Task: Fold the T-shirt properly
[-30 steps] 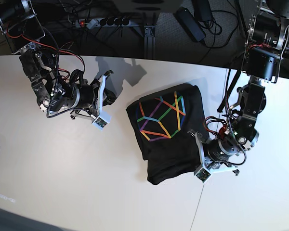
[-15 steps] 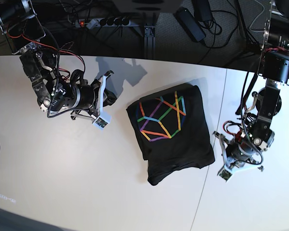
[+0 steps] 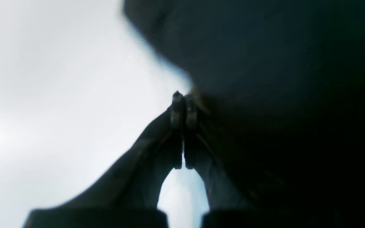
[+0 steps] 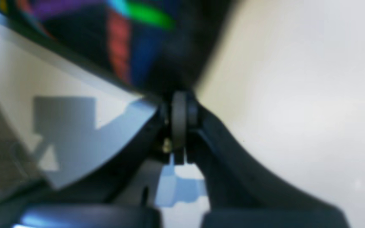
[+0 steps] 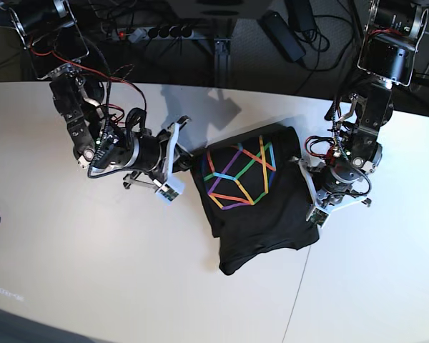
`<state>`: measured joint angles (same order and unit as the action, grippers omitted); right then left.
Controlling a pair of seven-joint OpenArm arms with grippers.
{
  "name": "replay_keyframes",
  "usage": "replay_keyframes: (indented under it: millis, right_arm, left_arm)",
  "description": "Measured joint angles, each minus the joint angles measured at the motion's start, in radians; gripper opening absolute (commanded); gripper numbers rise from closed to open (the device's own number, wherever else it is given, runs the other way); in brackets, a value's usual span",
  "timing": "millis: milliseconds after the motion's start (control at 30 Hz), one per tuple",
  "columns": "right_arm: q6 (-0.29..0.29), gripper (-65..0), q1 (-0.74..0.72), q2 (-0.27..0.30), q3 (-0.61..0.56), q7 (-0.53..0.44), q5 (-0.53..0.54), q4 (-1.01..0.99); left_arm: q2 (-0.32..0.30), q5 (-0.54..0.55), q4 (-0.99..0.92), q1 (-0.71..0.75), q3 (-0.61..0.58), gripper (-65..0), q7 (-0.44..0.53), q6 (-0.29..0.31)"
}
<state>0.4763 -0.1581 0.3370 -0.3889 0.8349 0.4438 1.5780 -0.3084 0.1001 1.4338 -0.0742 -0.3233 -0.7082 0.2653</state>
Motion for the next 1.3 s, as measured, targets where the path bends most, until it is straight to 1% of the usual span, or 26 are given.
replay_keyframes:
  millis: [67, 133, 233, 333, 400, 467, 533, 600, 700, 800, 933, 967, 1033, 1167, 1267, 1300]
  right_arm:
    - [0.000, -65.0, 0.003, -0.028, -0.006, 0.016, 0.001, 0.000]
    - [0.000, -65.0, 0.014, -0.051, -0.012, 0.046, 0.018, 0.000]
    - [0.000, -65.0, 0.048, -0.072, -0.012, 0.049, 0.050, 0.000]
    - [0.000, -65.0, 0.081, -0.095, -0.013, 0.045, 0.062, 0.001]
    - [0.000, -65.0, 0.099, -0.096, -0.013, 0.045, 0.075, 0.011]
    - [0.000, -65.0, 0.115, -0.093, -0.009, 0.047, 0.069, 0.031]
    - [0.000, -65.0, 0.132, -0.093, 0.015, 0.064, 0.058, 0.059]
    - [0.000, -65.0, 0.142, -0.088, 0.051, 0.075, 0.054, 0.097]
    - [0.000, -65.0, 0.139, -0.055, 0.106, 0.098, 0.061, 0.161]
    - [0.000, -65.0, 0.138, 0.010, 0.140, 0.098, 0.080, 0.176]
    - [0.000, -65.0, 0.156, 0.084, 0.171, 0.110, 0.126, 0.185]
    - [0.000, -65.0, 0.171, 0.103, 0.182, 0.111, 0.137, 0.199]
    - [0.000, -65.0, 0.216, 0.135, 0.210, 0.111, 0.158, 0.231]
    - [0.001, -65.0, 0.315, 0.170, 0.261, 0.122, 0.172, 0.264]
    - [0.001, -65.0, 0.391, 0.183, 0.315, 0.120, 0.173, 0.299]
    - [0.001, -65.0, 0.422, 0.185, 0.330, 0.120, 0.178, 0.310]
  left_arm:
    - [0.035, -0.019, 0.003, 0.011, -0.001, -65.0, 0.008, 0.001]
    - [0.055, -0.040, 0.004, 0.013, -0.001, -65.0, 0.009, 0.000]
    - [0.079, -0.042, 0.006, 0.013, -0.001, -65.0, 0.008, 0.000]
    - [0.082, -0.035, 0.030, 0.016, -0.002, -65.0, -0.005, 0.001]
    - [0.082, -0.030, 0.064, 0.028, -0.004, -65.0, -0.023, 0.003]
    - [0.081, -0.028, 0.107, 0.037, -0.008, -65.0, -0.064, 0.003]
    - [0.072, -0.045, 0.159, 0.042, -0.011, -65.0, -0.092, 0.004]
    - [0.050, -0.061, 0.222, 0.044, -0.014, -65.0, -0.110, -0.006]
    - [-0.011, -0.106, 0.290, 0.043, -0.015, -65.0, -0.143, -0.052]
    - [-0.063, -0.162, 0.315, 0.046, -0.014, -65.0, -0.148, -0.096]
    - [-0.140, -0.167, 0.350, 0.057, -0.014, -65.0, -0.191, -0.138]
    - [-0.161, -0.169, 0.364, 0.070, -0.014, -65.0, -0.195, -0.157]
    - [-0.193, -0.173, 0.391, 0.118, -0.004, -65.0, -0.202, -0.164]
    - [-0.209, -0.166, 0.436, 0.238, 0.042, -65.0, -0.212, -0.167]
    - [-0.212, -0.161, 0.490, 0.314, 0.105, -65.0, -0.215, -0.168]
    - [-0.215, -0.143, 0.513, 0.347, 0.128, -65.0, -0.227, -0.167]
